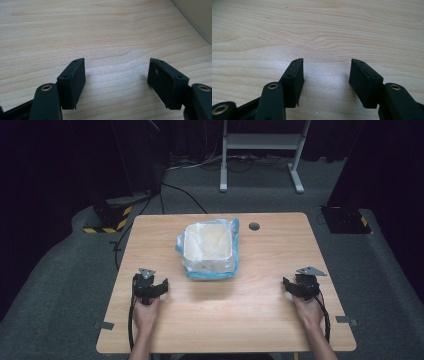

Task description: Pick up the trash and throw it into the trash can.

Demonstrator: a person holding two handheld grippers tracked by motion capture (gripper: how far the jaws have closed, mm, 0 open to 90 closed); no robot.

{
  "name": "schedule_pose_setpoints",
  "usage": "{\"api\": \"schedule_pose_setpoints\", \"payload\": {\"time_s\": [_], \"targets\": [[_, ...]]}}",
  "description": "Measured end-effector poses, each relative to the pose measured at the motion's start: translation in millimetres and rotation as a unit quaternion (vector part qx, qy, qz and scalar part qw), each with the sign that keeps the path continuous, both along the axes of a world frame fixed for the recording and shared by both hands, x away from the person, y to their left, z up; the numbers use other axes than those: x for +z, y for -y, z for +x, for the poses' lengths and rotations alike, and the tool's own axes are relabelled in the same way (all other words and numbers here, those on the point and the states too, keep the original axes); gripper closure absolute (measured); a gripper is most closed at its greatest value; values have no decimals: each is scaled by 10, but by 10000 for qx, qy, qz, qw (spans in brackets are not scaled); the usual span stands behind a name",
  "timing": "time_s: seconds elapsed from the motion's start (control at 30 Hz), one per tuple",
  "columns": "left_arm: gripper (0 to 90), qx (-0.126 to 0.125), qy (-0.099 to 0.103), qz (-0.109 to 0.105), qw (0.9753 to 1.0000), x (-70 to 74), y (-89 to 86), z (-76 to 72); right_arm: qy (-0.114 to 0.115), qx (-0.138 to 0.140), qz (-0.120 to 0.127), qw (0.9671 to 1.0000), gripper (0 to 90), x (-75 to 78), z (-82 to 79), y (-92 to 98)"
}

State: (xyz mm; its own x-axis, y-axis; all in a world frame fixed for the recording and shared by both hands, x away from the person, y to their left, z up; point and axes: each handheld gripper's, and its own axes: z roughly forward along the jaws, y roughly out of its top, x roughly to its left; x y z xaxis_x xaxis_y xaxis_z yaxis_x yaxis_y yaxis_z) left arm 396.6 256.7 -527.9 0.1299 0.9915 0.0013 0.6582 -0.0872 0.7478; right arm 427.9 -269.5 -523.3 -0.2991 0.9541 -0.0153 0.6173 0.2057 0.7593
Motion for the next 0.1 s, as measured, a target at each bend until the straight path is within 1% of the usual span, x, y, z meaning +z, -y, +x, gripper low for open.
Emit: {"api": "schedule_pose_setpoints", "payload": {"time_s": [0.1], "targets": [[303, 1, 0, -1, 10000, 0, 0, 0, 2, -2, -1, 10000, 442, 0, 0, 0]]}}
